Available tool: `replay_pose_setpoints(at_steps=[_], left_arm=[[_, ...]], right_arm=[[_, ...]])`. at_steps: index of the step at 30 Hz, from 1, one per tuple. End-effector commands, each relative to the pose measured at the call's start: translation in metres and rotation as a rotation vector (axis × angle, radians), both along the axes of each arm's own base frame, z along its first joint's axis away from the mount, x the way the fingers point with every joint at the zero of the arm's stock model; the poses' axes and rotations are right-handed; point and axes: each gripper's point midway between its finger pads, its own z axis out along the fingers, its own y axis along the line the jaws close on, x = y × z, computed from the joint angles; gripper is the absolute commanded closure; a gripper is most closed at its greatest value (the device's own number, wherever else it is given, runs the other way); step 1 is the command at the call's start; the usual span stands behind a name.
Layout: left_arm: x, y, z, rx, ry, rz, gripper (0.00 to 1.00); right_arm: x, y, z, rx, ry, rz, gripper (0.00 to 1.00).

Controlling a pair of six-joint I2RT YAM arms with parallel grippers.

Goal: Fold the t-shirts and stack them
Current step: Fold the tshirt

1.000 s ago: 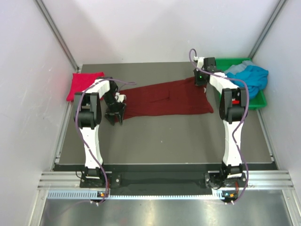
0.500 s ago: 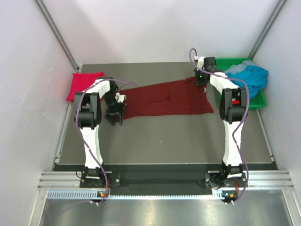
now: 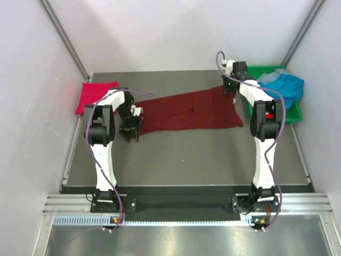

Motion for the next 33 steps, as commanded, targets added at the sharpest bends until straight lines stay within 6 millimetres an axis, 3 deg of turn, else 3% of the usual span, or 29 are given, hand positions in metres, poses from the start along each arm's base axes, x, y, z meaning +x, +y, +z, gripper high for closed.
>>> replay_pose_setpoints(at_steps=[1, 7, 11, 17, 28, 32, 33], left_arm=[[0.008, -0.003, 0.013, -0.005, -0.057, 0.000, 0.44], [0.009, 0.000, 0.013, 0.017, -0.064, -0.001, 0.44], [0.012, 0.002, 0.013, 0.023, -0.073, -0.003, 0.44], [0.027, 0.015, 0.018, 0.078, -0.127, -0.006, 0.45], [0.037, 0.043, 0.035, 0.167, -0.201, 0.022, 0.46], [0.034, 0.036, 0.027, 0.126, -0.172, 0.027, 0.47], [0.035, 0.035, 0.025, 0.116, -0.166, 0.026, 0.52]], right_arm=[[0.021, -0.019, 0.066, -0.042, -0.164, -0.049, 1.00], [0.021, -0.018, 0.055, -0.046, -0.148, -0.051, 0.99], [0.022, -0.019, 0.051, -0.048, -0.141, -0.059, 0.91], [0.021, -0.016, 0.049, -0.046, -0.137, -0.045, 1.00], [0.022, -0.016, 0.056, -0.043, -0.151, -0.042, 1.00], [0.022, -0.016, 0.056, -0.042, -0.152, -0.045, 1.00], [0.021, -0.016, 0.057, -0.041, -0.150, -0.044, 1.00]])
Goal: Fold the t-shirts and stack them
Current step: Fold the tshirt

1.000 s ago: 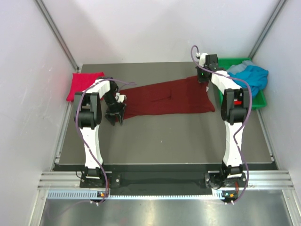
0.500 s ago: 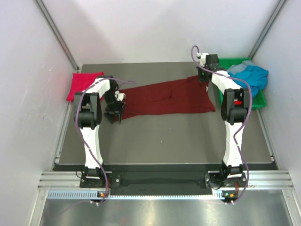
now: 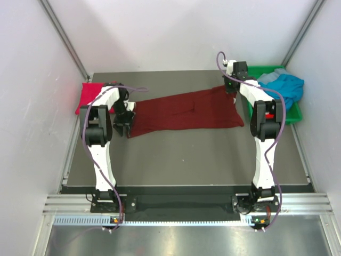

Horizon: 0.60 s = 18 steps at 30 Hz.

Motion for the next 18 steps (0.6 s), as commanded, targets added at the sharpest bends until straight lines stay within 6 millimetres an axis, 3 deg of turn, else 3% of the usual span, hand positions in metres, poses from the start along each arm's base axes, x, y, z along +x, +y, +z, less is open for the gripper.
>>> replay_pose_setpoints(at_steps=[1, 3, 10, 18], left_arm=[[0.012, -0.005, 0.015, -0.031, -0.066, -0.002, 0.56], [0.020, -0.009, 0.016, -0.055, -0.080, -0.002, 0.63], [0.023, -0.022, 0.011, -0.085, -0.066, -0.018, 0.67], [0.004, -0.015, 0.008, -0.050, -0.020, -0.007, 0.58]], right_arm=[[0.018, -0.004, 0.057, 0.002, -0.143, -0.003, 1.00], [0.018, -0.006, 0.059, -0.004, -0.147, -0.007, 1.00], [0.015, -0.008, 0.059, -0.010, -0.141, -0.008, 1.00], [0.015, -0.006, 0.059, -0.010, -0.143, -0.005, 1.00]])
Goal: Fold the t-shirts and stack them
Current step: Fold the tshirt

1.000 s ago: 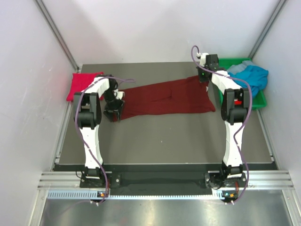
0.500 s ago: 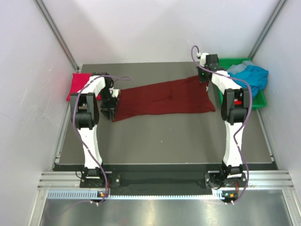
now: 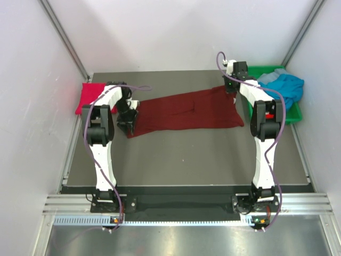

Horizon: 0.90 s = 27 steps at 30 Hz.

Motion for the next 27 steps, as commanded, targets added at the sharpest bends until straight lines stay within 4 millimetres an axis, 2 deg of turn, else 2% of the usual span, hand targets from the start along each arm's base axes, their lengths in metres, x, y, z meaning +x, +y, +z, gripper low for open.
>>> replay_pose_setpoints(at_steps=[1, 7, 11, 14, 27], left_arm=[[-0.008, 0.003, 0.005, 0.010, 0.011, 0.008, 0.58], [-0.011, 0.009, 0.001, 0.031, 0.019, 0.018, 0.59], [-0.005, 0.007, -0.001, 0.021, 0.014, 0.014, 0.64], [-0.003, 0.005, 0.000, 0.011, 0.007, 0.008, 1.00], [-0.008, 0.012, 0.016, 0.014, -0.021, 0.009, 1.00]], right_arm=[[0.015, -0.004, 0.058, 0.000, -0.140, -0.005, 1.00], [0.014, -0.001, 0.056, 0.006, -0.134, -0.001, 1.00], [0.015, -0.001, 0.056, 0.006, -0.137, 0.001, 1.00], [0.015, -0.001, 0.055, 0.005, -0.135, 0.002, 1.00], [0.017, -0.003, 0.058, 0.002, -0.144, -0.007, 1.00]])
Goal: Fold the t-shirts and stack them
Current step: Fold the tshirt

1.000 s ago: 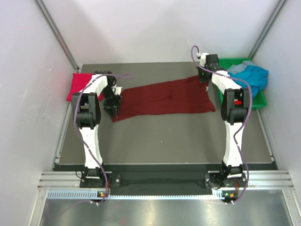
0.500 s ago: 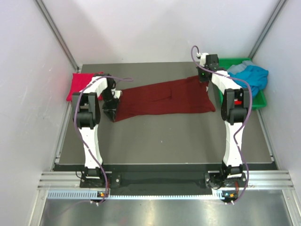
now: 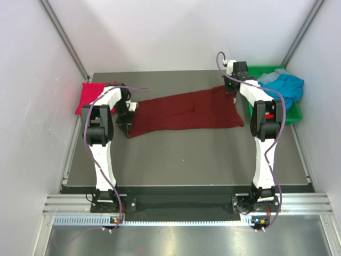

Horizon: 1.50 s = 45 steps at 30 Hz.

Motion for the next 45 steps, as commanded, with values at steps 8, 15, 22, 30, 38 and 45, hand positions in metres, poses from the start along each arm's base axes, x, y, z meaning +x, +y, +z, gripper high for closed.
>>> replay_pose_setpoints(at_steps=[8, 15, 22, 30, 38, 45], left_arm=[[0.004, 0.010, 0.013, 0.029, -0.048, 0.003, 0.50], [0.011, -0.007, 0.009, -0.027, -0.044, -0.012, 0.54], [0.012, -0.014, 0.006, -0.067, -0.033, -0.021, 0.81], [0.009, -0.011, 0.011, -0.056, -0.038, -0.019, 1.00], [0.006, 0.001, 0.004, 0.017, -0.034, 0.000, 0.49], [0.016, -0.013, -0.005, -0.057, -0.012, -0.007, 0.59]], right_arm=[[0.016, -0.002, 0.057, 0.007, -0.140, -0.012, 1.00], [0.014, -0.004, 0.057, 0.002, -0.137, -0.012, 1.00], [0.015, -0.003, 0.057, 0.002, -0.139, -0.010, 1.00], [0.013, -0.004, 0.058, -0.001, -0.138, -0.013, 1.00], [0.014, -0.002, 0.056, 0.006, -0.135, -0.008, 1.00], [0.013, -0.004, 0.057, -0.003, -0.137, -0.008, 1.00]])
